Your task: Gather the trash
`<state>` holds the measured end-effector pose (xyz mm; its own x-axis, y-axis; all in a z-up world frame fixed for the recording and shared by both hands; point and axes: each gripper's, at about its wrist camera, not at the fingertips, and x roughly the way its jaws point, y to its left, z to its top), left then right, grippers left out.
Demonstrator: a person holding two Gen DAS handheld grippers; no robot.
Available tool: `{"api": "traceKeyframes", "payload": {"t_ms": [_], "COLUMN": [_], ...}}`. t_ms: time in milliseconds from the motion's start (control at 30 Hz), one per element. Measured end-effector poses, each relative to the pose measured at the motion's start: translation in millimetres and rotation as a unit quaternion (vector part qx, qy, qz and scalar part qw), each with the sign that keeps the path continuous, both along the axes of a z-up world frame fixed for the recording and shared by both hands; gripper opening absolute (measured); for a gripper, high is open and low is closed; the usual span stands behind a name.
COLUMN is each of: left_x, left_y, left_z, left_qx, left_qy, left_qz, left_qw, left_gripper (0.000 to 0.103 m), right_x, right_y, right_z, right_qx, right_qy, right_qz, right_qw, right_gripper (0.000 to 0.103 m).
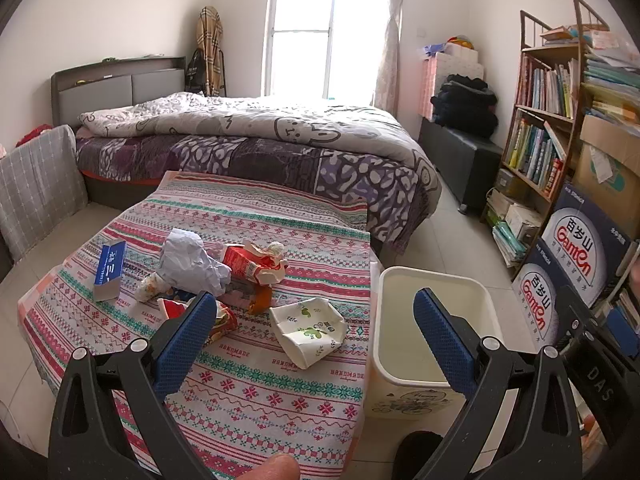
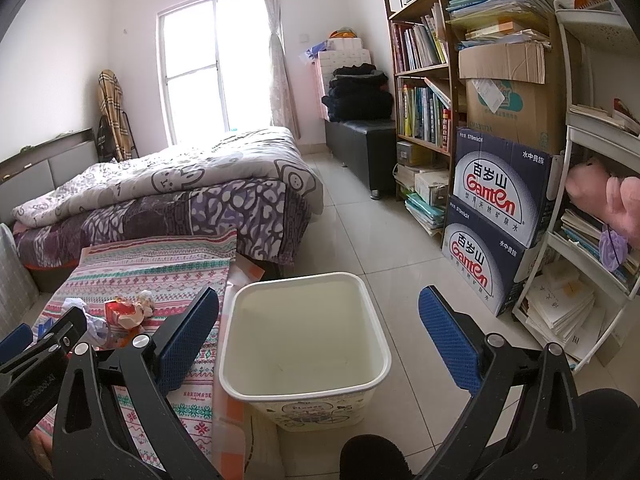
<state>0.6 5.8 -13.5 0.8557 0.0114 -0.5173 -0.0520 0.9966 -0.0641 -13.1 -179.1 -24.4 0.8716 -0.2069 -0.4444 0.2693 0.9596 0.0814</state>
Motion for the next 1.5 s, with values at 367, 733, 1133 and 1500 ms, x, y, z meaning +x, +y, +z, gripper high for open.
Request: {"api": "traceKeyframes", "payload": {"t_ms": [367,733,1133,1500], "left_x": [1,41,132,167], "left_y": [4,44,167,217], "left_z": [-3,-11,-39,-98], "left_qx": [-0.022,-0.057,-0.138,-0.292], "left_qy": [0.019,0.141,0.230,0.292], "left_qz": [0.001,0.042,0.116,0.194], "left_qw": [0.9996,0.9874,0.9564,0.8897], "left_gripper": [0.096,0.096,0.096,0.096], "right_x": [0,46,146,180], "right_y": [1,21,78,83], "right_z": [0,8,-3,-92], "right_qx": [0.000,0.036,0.044,0.212], "right_qy": [0.001,0.070,0.209,0.343], "right_qz": [0.000,0.044,0.168,0.135], "right_qw": [1.000,0.996,0.962,0.905], "right_gripper": [0.096,0.096,0.096,0.096]}}
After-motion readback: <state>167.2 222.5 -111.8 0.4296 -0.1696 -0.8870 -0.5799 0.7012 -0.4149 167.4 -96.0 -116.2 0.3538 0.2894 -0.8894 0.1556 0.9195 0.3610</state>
